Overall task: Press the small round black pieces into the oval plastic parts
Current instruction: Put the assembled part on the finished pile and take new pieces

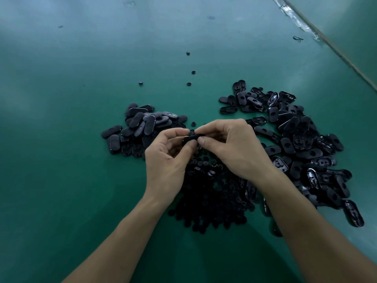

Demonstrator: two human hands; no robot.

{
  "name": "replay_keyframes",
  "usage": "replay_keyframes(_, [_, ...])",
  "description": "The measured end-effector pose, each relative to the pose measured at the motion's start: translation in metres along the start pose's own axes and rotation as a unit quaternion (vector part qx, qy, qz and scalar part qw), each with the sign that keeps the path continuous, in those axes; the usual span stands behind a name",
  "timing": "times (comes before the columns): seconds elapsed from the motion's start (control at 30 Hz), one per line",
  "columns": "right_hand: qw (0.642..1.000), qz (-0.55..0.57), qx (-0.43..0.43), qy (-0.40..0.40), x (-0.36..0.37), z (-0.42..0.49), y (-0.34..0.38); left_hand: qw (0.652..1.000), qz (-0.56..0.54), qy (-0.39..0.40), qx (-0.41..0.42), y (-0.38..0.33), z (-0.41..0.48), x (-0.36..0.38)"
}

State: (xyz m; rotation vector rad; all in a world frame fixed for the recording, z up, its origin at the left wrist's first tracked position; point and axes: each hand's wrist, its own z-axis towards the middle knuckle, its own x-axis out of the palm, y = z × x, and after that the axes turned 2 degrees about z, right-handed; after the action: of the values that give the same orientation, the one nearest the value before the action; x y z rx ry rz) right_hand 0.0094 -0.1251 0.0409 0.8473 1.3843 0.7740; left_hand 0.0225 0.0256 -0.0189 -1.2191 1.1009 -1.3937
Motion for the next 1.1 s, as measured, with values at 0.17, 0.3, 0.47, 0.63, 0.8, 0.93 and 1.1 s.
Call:
replay_keyframes(0.17, [1.0, 0.014, -0.021, 0.003, -0.001, 0.003, -0.005, 1.0, -0.014, -0.019, -0.014, 0.001, 0.0, 0.0])
replay_keyframes(0.3, [1.0, 0.004, -0.029, -0.01, 0.002, 0.002, -0.008, 1.0, -0.02, -0.011, -0.016, 0.0, 0.001, 0.001])
replay_keyframes(0.47, [0.999, 0.012, -0.024, -0.036, 0.007, -0.001, -0.011, 1.0, -0.011, -0.012, -0.01, 0.0, 0.0, 0.0])
replay_keyframes(0.63, [0.999, 0.028, -0.015, -0.023, 0.003, 0.001, -0.01, 1.0, 0.001, -0.009, -0.007, 0.0, 0.0, -0.001])
replay_keyframes(0.8, [0.999, 0.025, -0.027, -0.01, 0.001, -0.001, -0.008, 0.999, -0.005, -0.033, -0.013, 0.001, -0.001, 0.0])
replay_keyframes(0.93, [1.0, 0.012, -0.025, -0.007, 0.001, -0.001, -0.005, 1.0, -0.013, -0.027, -0.001, 0.001, -0.001, -0.001])
replay_keyframes(1.1, [0.989, -0.135, 0.012, -0.059, 0.0, 0.011, -0.012, 0.994, -0.055, -0.089, 0.02, 0.0, 0.003, 0.0])
